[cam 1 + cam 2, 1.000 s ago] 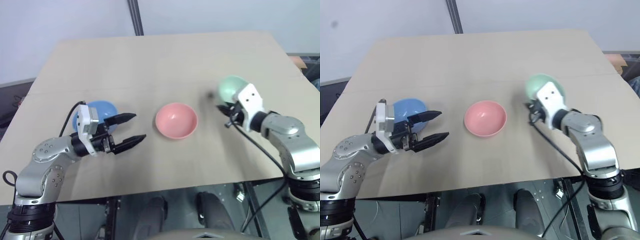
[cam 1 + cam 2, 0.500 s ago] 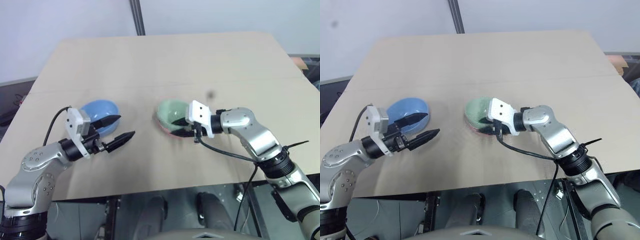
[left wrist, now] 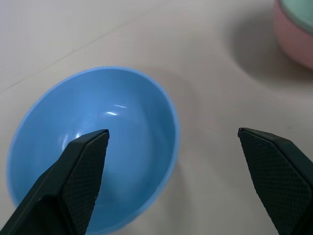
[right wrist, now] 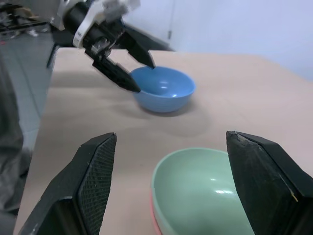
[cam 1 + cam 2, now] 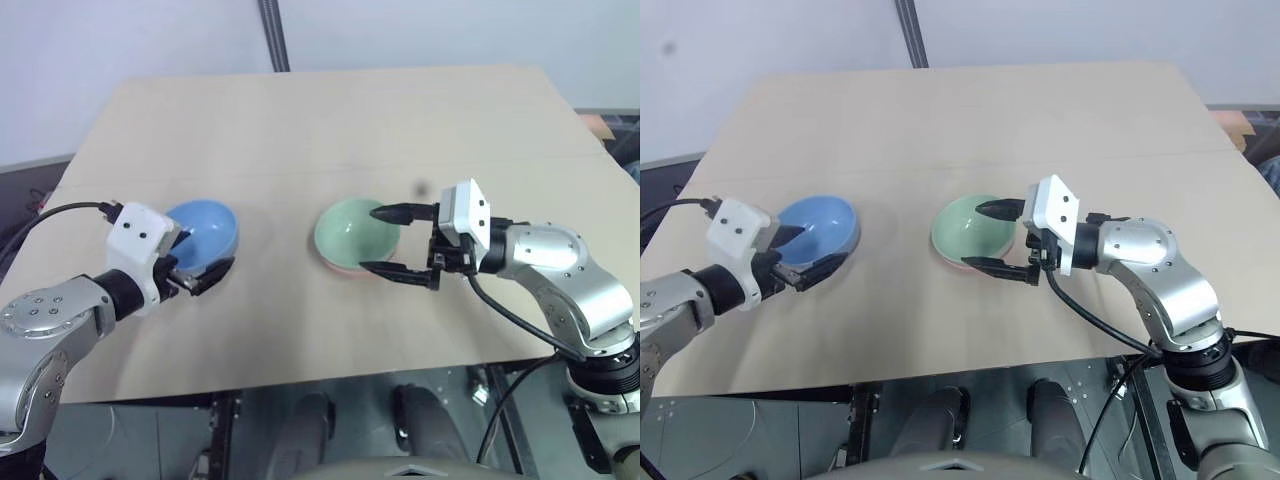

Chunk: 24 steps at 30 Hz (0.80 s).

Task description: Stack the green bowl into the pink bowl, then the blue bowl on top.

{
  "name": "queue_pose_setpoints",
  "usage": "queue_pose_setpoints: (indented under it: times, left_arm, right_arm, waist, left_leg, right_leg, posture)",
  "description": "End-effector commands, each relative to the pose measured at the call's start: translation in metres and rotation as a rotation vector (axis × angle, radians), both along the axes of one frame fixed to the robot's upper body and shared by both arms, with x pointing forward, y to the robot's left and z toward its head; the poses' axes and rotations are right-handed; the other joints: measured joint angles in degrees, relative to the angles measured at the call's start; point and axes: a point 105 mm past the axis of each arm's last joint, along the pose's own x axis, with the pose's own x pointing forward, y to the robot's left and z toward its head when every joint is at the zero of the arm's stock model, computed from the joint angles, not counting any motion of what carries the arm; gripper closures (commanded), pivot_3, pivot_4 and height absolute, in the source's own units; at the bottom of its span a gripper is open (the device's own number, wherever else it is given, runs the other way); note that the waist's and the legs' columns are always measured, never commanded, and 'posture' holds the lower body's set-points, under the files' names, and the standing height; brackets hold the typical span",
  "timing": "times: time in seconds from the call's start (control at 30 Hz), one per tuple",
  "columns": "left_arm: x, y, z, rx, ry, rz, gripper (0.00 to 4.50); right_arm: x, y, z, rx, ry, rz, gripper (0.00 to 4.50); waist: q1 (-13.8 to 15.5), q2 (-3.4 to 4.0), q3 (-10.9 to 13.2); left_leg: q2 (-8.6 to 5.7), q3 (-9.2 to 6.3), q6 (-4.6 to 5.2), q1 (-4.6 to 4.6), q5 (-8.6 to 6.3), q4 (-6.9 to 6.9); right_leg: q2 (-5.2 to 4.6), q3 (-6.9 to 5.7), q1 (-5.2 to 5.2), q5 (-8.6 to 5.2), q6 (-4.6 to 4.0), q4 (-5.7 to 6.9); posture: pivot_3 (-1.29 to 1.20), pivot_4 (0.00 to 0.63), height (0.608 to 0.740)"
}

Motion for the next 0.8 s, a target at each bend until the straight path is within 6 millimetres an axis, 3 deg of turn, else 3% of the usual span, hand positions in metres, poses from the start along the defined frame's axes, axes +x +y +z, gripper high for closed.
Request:
queue_pose_setpoints:
  times: [0.03,0.1,0.2,0.27,0.3,0.47,0.63,0.7,0.8]
  left_arm:
    - [0.007,0.003,-0.003,0.115,0.01,0.021,0.0]
    - [0.01,0.005,-0.009,0.146,0.038,0.033,0.0]
    - [0.017,0.006,-0.015,0.177,0.042,0.03,0.8]
    - [0.021,0.006,-0.019,0.19,0.044,0.02,1.74]
    - [0.023,0.005,-0.02,0.187,0.047,0.013,2.43]
    - [0.027,-0.007,-0.015,0.141,0.027,-0.04,4.38]
    - [0.032,-0.038,0.018,0.028,-0.089,-0.211,4.38]
    - [0.032,-0.06,0.035,0.006,-0.133,-0.369,4.38]
    - [0.025,-0.09,0.046,0.008,-0.124,-0.605,4.38]
  right_arm:
    - [0.0,-0.008,0.011,0.024,-0.051,-0.049,0.77]
    - [0.003,-0.01,0.011,0.023,-0.058,-0.07,0.77]
    - [0.006,-0.012,0.012,0.022,-0.067,-0.096,0.73]
    - [0.008,-0.013,0.012,0.023,-0.071,-0.111,0.73]
    - [0.009,-0.014,0.012,0.018,-0.077,-0.117,0.73]
    - [0.013,-0.021,0.013,0.015,-0.092,-0.15,0.73]
    - [0.019,-0.031,0.012,0.02,-0.09,-0.209,0.73]
    - [0.02,-0.04,0.012,0.031,-0.086,-0.254,0.73]
    - [0.019,-0.059,0.007,0.019,-0.086,-0.335,0.73]
  waist:
    - [-0.1,0.03,0.0]
    - [-0.2,0.03,0.0]
    - [-0.2,0.03,0.0]
    - [-0.1,0.03,0.0]
    - [-0.1,0.02,0.0]
    - [0.0,0.01,0.0]
    - [0.2,-0.03,0.0]
    - [0.6,-0.05,0.1]
    - [1.3,-0.05,0.1]
  left_leg:
    - [0.01,0.03,0.0,0.02,0.0,0.0]
    - [0.05,0.08,0.0,0.02,0.0,-0.01]
    - [0.07,0.09,-0.01,0.0,-0.01,-0.01]
    - [0.07,0.06,-0.02,-0.03,-0.01,-0.01]
    - [0.06,0.07,-0.02,-0.05,-0.01,-0.01]
    - [0.06,0.07,-0.03,-0.06,-0.02,0.0]
    - [0.06,0.05,-0.04,-0.09,-0.02,0.0]
    - [0.06,0.0,-0.04,-0.14,-0.02,0.04]
    - [0.04,0.01,-0.04,-0.17,-0.02,0.08]
  right_leg:
    - [0.01,0.02,0.0,0.0,0.0,0.01]
    - [0.03,0.06,-0.01,0.01,-0.01,0.01]
    - [0.04,0.07,-0.02,0.01,-0.02,-0.01]
    - [0.05,0.05,-0.03,0.01,-0.02,-0.02]
    - [0.04,0.05,-0.04,0.01,-0.02,-0.03]
    - [0.02,0.06,-0.04,0.01,-0.02,-0.08]
    - [0.02,0.03,-0.04,0.02,-0.03,-0.09]
    - [0.02,-0.03,-0.04,0.02,-0.03,-0.09]
    - [0.0,-0.04,-0.04,0.02,-0.03,-0.12]
  posture:
    - [0.0,0.15,0.74]
    - [0.0,0.15,0.74]
    - [0.0,0.15,0.74]
    - [0.0,0.15,0.74]
    - [0.0,0.15,0.74]
    - [0.0,0.15,0.74]
    - [0.0,0.15,0.74]
    - [0.0,0.15,0.74]
    - [0.0,0.15,0.74]
